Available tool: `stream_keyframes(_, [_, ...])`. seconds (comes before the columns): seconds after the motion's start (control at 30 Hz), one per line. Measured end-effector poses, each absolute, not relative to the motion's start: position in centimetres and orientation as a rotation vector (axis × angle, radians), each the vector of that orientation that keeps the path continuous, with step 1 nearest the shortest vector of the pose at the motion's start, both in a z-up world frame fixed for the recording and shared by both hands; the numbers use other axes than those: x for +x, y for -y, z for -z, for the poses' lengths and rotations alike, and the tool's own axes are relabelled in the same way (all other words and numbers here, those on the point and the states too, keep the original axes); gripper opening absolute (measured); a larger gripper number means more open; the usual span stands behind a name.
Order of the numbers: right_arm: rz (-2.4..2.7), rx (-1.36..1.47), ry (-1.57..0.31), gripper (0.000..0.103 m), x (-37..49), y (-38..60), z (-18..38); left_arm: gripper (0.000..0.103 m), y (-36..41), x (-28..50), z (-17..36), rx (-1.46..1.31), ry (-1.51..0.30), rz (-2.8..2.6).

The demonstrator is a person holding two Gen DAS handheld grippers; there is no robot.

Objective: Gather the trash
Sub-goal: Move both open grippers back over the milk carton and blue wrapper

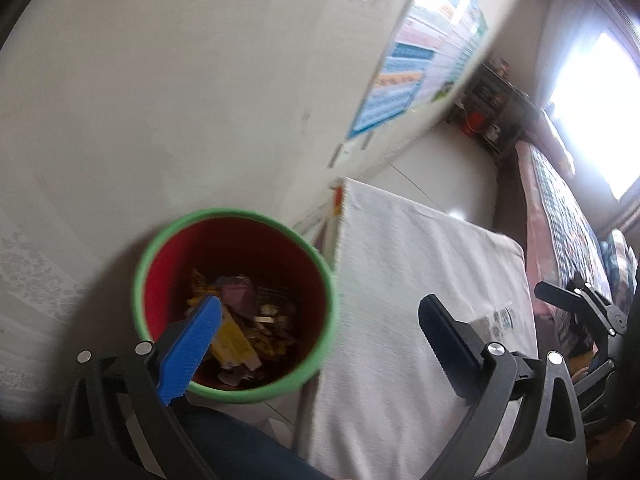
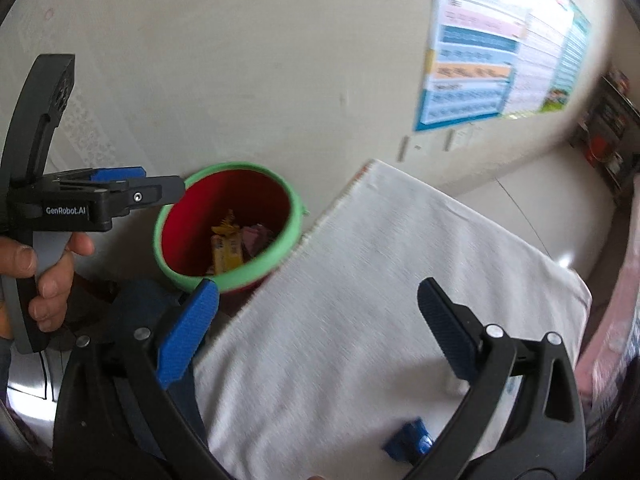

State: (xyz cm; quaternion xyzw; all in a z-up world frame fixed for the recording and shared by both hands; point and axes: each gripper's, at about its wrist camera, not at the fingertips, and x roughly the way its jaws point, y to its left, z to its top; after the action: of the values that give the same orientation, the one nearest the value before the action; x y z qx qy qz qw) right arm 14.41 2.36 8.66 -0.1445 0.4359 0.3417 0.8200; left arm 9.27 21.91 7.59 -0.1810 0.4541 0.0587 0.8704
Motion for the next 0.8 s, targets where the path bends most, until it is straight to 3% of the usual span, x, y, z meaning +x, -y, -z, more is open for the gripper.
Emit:
stream_keyframes(0.5, [-0.532,-0.219,-1.009,0.098,13.6,13.4,-5.2,0.095,-9.5,12.0,-6.8,-0.272,-1.011,0.017])
stream_keyframes(0.8, [-0.517,-0.206,-1.078,0.098,12.7,18.0,-2.1,0.095,-4.6,13.6,-6.3,-0.205,-1.047,0.079])
